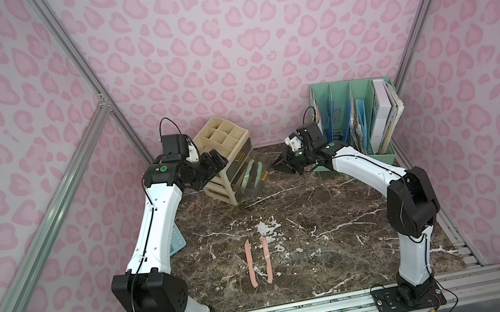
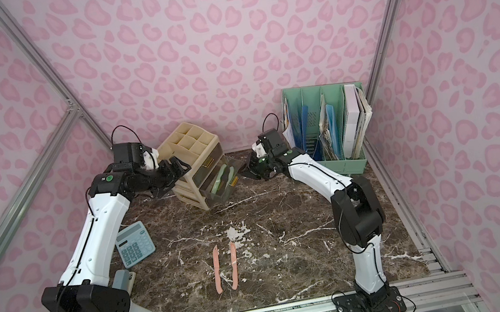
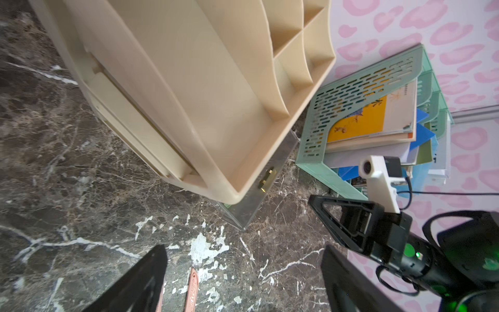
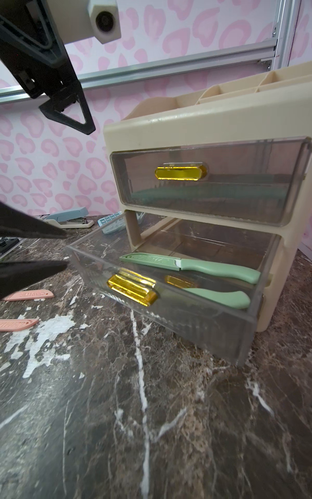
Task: Place the fruit knives into the drawer by color
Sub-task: Close the drawer in the storage box.
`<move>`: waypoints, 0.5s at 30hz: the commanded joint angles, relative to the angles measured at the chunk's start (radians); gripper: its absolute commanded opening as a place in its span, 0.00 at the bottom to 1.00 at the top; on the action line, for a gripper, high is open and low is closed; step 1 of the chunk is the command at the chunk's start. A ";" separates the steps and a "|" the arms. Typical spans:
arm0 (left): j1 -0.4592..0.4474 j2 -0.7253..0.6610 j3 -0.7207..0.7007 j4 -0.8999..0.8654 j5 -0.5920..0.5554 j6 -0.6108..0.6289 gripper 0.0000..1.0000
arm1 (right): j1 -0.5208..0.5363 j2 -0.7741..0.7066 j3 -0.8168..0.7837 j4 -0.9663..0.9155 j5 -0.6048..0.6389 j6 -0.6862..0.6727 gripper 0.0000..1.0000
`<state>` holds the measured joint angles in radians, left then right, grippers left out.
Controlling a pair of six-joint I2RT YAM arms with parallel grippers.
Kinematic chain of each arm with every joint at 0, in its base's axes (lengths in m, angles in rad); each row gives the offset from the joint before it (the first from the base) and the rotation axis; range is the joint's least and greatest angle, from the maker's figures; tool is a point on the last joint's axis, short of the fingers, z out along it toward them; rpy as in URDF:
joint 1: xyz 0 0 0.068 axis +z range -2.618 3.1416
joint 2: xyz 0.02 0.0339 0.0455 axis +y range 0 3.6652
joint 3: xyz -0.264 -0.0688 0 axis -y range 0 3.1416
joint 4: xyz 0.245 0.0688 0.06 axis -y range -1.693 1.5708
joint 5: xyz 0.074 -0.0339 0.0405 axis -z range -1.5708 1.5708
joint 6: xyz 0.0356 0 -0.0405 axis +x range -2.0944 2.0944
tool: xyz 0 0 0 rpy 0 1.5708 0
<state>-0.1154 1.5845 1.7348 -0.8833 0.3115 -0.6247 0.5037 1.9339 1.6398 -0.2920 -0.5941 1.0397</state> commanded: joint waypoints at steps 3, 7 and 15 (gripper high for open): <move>0.001 0.047 0.070 -0.100 -0.086 0.035 0.90 | -0.007 -0.022 -0.055 0.059 0.007 -0.018 0.18; 0.001 0.084 0.110 -0.139 -0.110 0.049 0.91 | -0.009 -0.024 -0.078 0.071 0.007 -0.022 0.16; 0.005 0.140 0.166 -0.143 -0.150 0.067 0.92 | -0.030 -0.019 -0.106 0.080 -0.001 -0.035 0.05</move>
<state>-0.1127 1.7115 1.8801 -1.0031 0.1928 -0.5804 0.4786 1.9179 1.5379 -0.2363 -0.5877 1.0195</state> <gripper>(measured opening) 0.914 0.060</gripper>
